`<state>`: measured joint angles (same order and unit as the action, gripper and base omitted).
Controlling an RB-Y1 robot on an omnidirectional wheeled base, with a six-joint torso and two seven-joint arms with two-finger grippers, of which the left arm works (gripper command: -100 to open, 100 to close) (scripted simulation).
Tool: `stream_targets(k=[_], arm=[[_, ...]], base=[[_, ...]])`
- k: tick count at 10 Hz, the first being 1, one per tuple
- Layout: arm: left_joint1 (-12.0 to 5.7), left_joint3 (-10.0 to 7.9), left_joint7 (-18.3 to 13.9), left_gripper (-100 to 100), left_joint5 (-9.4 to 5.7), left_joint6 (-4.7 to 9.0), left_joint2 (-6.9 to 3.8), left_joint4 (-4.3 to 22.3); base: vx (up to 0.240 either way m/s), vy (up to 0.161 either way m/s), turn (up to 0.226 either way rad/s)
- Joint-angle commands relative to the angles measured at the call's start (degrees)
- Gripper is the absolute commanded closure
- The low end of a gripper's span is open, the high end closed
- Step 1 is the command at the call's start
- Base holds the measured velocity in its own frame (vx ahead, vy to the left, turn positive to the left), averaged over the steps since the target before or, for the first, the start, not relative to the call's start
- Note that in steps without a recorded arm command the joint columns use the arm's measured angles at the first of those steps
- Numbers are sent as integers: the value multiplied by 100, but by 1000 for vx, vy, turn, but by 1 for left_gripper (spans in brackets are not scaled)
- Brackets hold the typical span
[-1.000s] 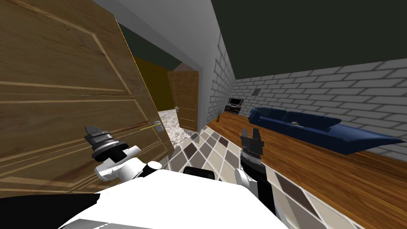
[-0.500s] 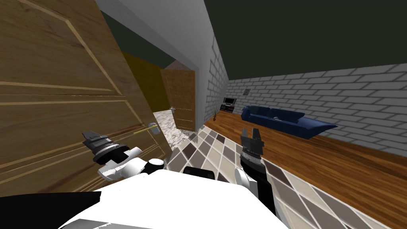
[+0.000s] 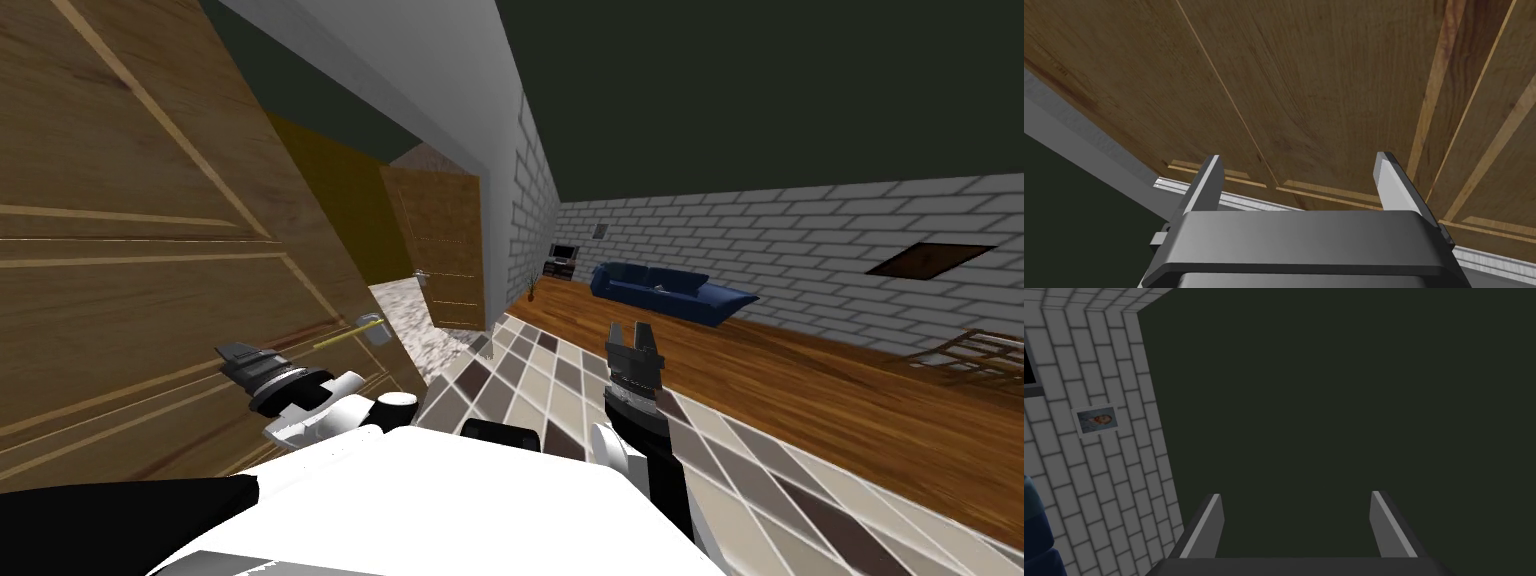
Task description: Push the door open
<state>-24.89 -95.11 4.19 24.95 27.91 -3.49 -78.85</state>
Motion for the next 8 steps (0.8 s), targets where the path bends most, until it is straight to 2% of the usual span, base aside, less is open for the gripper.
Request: stream_targets(k=[1,2,3,5,8], arm=[[-81,-160,-7,-100,48,-21,16,93],[-138,-258,-5,-100,79,-31,32,147],[-253,-455,-2,-100,139,-50,63,256],[-358,-635,2,-100,194,-67,94,356],[-587,-1026,9,-100,315,-105,175,572]], base=[[-64,41,-201],[-62,61,-200],[-81,79,-358],[-95,69,-215],[-84,69,-284]])
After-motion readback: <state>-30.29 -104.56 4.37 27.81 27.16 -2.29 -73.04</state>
